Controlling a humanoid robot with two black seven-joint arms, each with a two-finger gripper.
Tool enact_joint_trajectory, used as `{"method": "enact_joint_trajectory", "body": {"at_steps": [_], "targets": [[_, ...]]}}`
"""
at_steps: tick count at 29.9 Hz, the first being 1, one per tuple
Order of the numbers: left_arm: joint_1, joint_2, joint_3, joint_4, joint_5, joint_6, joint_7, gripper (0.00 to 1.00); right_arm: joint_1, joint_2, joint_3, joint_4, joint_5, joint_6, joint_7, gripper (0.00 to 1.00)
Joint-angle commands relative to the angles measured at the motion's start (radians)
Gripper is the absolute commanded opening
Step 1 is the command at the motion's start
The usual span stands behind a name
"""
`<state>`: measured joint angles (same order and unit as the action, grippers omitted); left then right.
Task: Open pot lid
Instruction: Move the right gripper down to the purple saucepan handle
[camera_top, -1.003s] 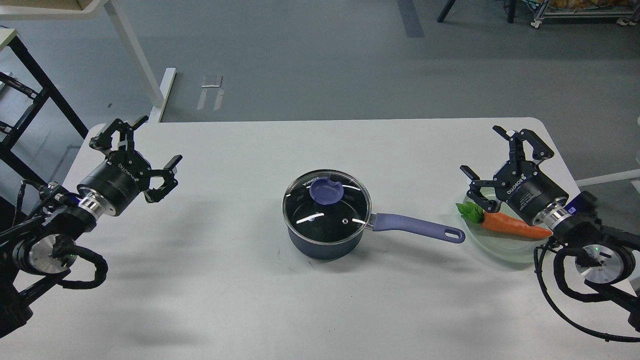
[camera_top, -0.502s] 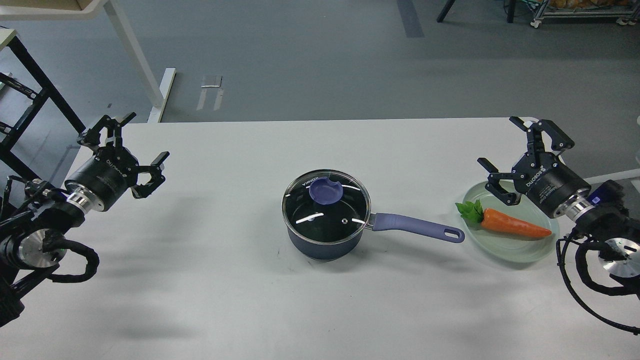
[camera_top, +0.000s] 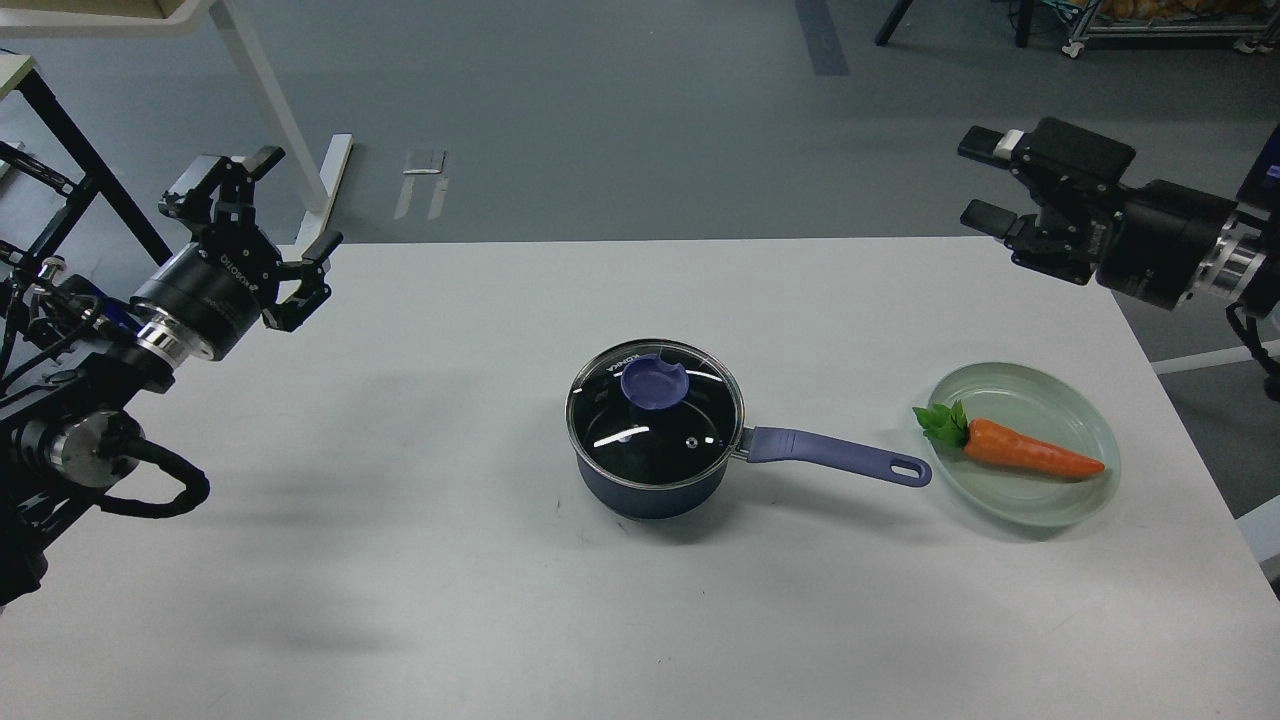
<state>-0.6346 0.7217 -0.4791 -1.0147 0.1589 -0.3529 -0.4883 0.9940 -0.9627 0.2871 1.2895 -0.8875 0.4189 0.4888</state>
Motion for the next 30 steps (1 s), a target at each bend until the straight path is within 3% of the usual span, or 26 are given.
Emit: {"method": "enact_joint_trajectory", "body": {"at_steps": [1,5,14,30], "targets": [[-0.003,0.005,-0.001,-0.024,0.002,0.008,0.0,0.99,0.043,-0.002,-0.04,0.106,-0.297,-0.002,0.0,1.0],[-0.007,0.007,0.0,-0.054,0.022,0.029,0.0,0.99,0.159,0.005,-0.225,0.177,-0.551,-0.022,0.0,1.0],[-0.005,0.005,0.0,-0.113,0.074,0.046,0.0,0.99,0.319,0.074,-0.493,0.215,-0.902,-0.221,0.0,0.99],[-0.007,0.002,-0.003,-0.13,0.093,0.063,0.0,0.99,0.305,0.254,-0.595,0.064,-0.99,-0.264,0.0,0.96]]}}
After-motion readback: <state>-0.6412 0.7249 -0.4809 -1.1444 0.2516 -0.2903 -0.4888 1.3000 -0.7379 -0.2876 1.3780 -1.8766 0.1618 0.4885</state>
